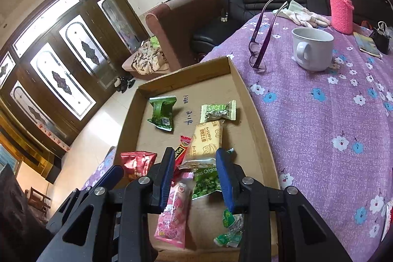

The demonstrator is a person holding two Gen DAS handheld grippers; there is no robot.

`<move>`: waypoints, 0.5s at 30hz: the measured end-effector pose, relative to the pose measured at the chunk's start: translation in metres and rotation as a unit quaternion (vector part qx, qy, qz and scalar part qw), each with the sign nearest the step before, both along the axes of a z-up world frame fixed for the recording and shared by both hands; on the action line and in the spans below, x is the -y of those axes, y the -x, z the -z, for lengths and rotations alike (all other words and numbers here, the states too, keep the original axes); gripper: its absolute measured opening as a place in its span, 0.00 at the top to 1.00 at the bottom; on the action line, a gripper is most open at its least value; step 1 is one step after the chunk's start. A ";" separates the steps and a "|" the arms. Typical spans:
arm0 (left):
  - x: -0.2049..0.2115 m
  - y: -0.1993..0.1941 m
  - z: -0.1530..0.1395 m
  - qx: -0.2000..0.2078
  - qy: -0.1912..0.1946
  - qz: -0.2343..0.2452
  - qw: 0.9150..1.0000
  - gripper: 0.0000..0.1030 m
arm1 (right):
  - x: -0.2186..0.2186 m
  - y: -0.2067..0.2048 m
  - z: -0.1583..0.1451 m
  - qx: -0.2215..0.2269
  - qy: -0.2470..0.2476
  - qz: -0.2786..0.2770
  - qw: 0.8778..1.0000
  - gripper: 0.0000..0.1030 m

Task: Organize snacks
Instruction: 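Open both grippers to release the red bar and cake packet into the box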

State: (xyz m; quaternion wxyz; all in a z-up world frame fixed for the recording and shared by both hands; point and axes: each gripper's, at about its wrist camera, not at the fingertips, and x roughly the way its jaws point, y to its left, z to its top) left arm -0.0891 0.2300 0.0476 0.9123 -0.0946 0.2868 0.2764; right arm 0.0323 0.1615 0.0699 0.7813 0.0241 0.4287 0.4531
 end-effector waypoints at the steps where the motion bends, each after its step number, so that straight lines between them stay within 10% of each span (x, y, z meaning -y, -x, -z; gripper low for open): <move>1: 0.000 0.001 -0.001 0.001 -0.002 -0.002 1.000 0.47 | 0.002 0.001 -0.001 0.000 -0.001 0.000 1.000 0.63; 15: 0.004 0.007 -0.005 0.016 -0.018 -0.014 1.000 0.41 | 0.024 0.006 -0.008 -0.005 -0.018 0.008 1.000 0.62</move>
